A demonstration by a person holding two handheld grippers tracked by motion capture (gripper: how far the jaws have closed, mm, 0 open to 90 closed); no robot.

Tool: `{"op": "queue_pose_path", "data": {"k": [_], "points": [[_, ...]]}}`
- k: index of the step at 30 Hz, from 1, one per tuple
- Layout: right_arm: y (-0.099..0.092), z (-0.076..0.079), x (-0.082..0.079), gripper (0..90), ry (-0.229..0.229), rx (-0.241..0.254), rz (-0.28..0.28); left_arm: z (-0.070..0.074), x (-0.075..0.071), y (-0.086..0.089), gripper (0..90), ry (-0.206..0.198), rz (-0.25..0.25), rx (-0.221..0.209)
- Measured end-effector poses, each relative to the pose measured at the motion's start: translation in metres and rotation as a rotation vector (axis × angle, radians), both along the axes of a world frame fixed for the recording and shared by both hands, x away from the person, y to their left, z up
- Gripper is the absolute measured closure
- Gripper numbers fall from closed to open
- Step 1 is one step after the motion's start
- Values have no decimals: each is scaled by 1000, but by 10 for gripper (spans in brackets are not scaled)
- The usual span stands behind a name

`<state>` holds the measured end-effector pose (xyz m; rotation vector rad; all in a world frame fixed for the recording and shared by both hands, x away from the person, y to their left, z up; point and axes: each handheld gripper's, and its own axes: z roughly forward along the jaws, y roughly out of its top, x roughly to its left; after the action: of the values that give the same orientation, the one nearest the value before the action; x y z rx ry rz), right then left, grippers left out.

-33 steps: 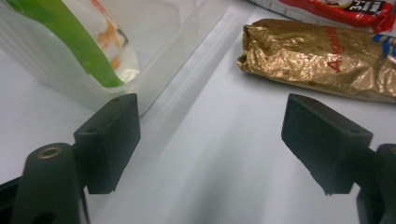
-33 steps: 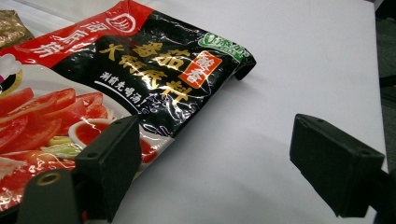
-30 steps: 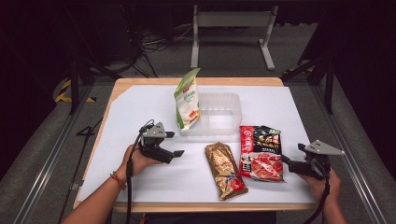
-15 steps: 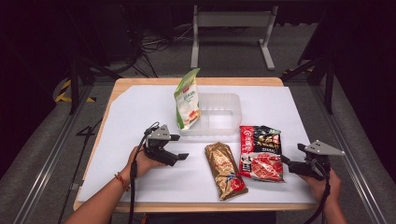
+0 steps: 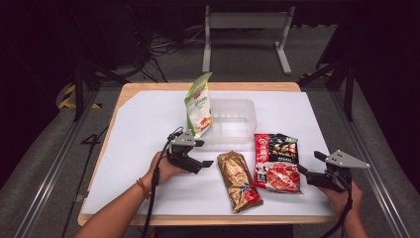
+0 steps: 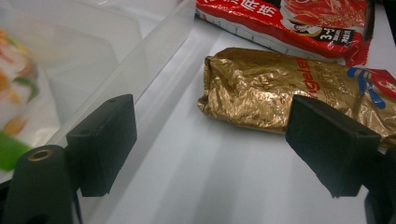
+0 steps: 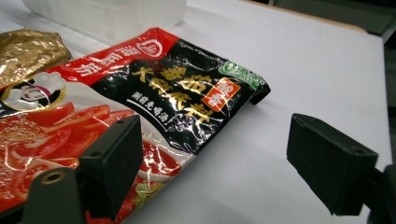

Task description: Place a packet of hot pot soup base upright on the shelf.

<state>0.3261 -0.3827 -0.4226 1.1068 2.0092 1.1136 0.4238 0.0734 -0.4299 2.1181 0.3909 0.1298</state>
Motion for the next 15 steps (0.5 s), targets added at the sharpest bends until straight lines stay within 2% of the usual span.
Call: {"op": "queue_pose_path", "data": {"k": [3,5,6,10,13,15], "points": [[0,2,-2,194,-24,4,2,-3,1,-8,168,-10,-9,5],[-1,2,-2,187,-23,3,-5,-4,3,-13,170,-30,-5,13],[-1,1,-1,185,-18,1,-12,-4,4,-14,171,-22,-9,8],[-2,1,0,183,-9,-2,-23,-13,12,-24,161,79,-44,-9],[-2,0,0,182,-3,-6,-27,-18,16,-34,157,115,-60,22],[-2,0,0,182,-2,-8,-28,-20,19,-40,156,132,-58,21]]}}
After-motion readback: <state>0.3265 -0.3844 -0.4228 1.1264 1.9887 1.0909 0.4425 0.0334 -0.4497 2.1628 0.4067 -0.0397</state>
